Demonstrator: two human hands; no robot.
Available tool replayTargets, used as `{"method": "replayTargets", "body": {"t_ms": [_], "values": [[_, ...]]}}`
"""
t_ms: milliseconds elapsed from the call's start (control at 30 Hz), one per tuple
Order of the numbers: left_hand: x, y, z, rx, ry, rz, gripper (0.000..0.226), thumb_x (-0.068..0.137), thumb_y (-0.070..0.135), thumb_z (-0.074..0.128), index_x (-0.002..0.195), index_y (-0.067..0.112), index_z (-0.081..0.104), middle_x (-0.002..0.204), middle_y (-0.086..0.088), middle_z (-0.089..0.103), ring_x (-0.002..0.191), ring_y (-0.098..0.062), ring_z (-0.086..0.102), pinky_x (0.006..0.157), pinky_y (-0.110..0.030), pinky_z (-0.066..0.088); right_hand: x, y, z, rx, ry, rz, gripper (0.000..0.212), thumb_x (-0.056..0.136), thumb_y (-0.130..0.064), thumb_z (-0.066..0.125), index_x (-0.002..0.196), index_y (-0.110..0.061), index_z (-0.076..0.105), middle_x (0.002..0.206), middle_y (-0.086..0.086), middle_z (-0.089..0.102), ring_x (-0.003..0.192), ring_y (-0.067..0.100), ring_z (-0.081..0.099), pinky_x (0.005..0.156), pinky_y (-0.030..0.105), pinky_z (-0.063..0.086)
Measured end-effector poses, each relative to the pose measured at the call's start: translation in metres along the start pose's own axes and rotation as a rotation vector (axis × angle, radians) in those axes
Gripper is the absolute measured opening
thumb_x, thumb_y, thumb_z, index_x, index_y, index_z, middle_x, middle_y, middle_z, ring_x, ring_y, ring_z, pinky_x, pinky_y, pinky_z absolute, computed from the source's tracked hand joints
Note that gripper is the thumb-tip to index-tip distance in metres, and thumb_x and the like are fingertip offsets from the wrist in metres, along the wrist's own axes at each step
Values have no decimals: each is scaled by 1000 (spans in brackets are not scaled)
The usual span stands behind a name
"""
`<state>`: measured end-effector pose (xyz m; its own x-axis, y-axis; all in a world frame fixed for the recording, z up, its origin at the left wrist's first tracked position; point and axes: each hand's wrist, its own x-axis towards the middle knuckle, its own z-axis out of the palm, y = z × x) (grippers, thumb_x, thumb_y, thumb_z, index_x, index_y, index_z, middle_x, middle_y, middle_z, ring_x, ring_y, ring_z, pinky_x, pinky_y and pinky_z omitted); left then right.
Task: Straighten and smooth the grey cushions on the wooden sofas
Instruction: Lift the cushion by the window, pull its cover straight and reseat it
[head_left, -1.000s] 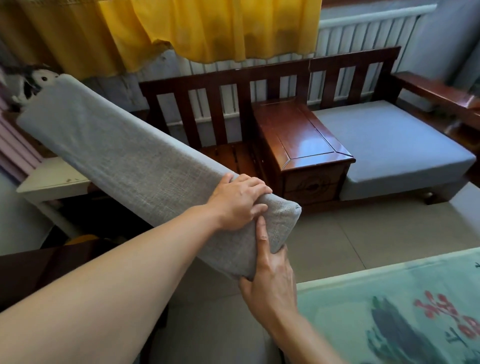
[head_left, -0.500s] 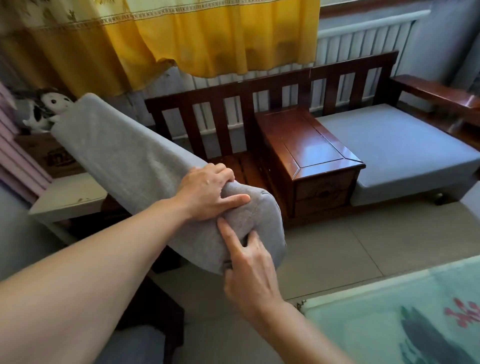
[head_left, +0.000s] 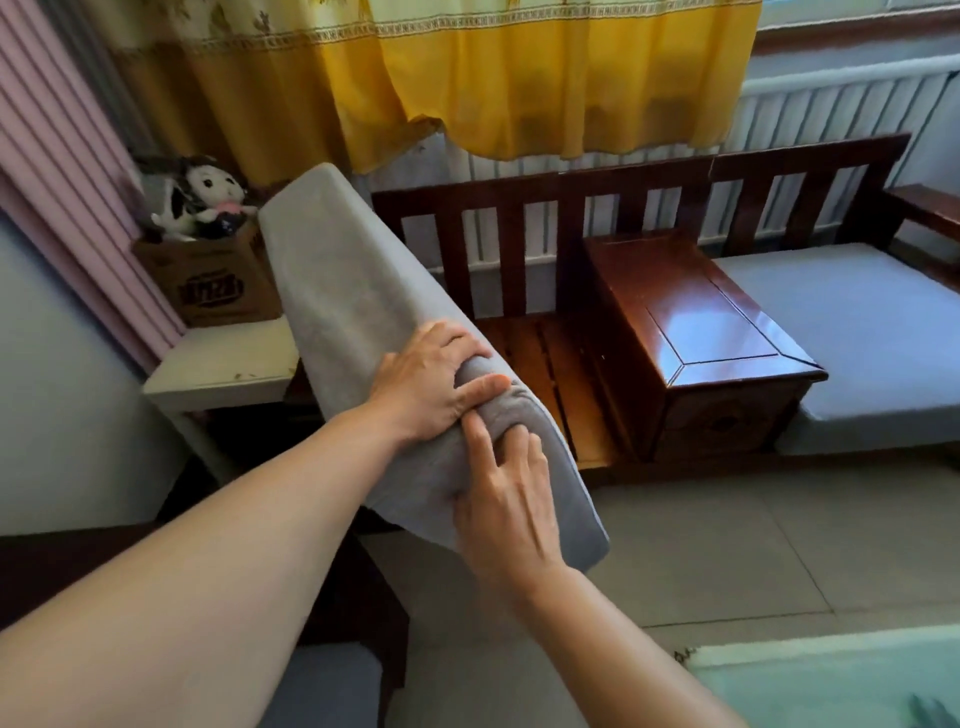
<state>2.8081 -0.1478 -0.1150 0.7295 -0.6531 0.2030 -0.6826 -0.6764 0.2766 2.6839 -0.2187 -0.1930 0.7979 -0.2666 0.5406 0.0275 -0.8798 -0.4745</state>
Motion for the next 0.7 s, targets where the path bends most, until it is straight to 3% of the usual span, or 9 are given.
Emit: {"method": "replayTargets", "body": {"t_ms": [133, 333, 400, 533, 700], "values": [[2, -18, -5, -13, -176, -22, 87, 54, 89, 29, 121, 40, 56, 136, 13, 40, 134, -10, 20, 107, -50, 31, -15, 1, 6, -34, -115, -103, 103, 55, -26, 78, 145, -19, 29, 98, 5, 34, 86, 20, 34, 81, 40, 49], [-5, -66, -29, -25, -272, -66, 96, 50, 89, 49, 127, 33, 54, 138, 12, 39, 134, -9, 21, 113, -42, 25, -6, -13, 35, -101, -173, -323, 108, 55, -30, 78, 145, -23, 20, 100, 3, 39, 83, 21, 41, 74, 34, 49], [-6, -78, -34, -59, -238, -54, 92, 57, 85, 55, 130, 28, 53, 142, 9, 38, 136, -10, 21, 115, -39, 22, 4, -17, 42, -116, -192, -360, 112, 53, -37, 80, 146, -21, 19, 107, 4, 40, 88, 20, 43, 78, 34, 50], [6, -96, -37, -153, -103, -98, 85, 66, 72, 45, 135, 22, 50, 149, 2, 32, 142, -13, 16, 116, -33, 12, 36, -17, 54, -161, -167, -458, 113, 58, -41, 79, 148, -16, 15, 118, 5, 40, 100, 20, 41, 87, 35, 49], [-7, -121, -23, -301, 45, -262, 68, 89, 67, 30, 147, 32, 27, 159, 1, 12, 145, -17, 15, 117, -36, 16, 68, -17, 76, -114, -236, -512, 113, 60, -36, 78, 148, -14, 12, 113, 3, 43, 94, 20, 44, 85, 34, 49]]}}
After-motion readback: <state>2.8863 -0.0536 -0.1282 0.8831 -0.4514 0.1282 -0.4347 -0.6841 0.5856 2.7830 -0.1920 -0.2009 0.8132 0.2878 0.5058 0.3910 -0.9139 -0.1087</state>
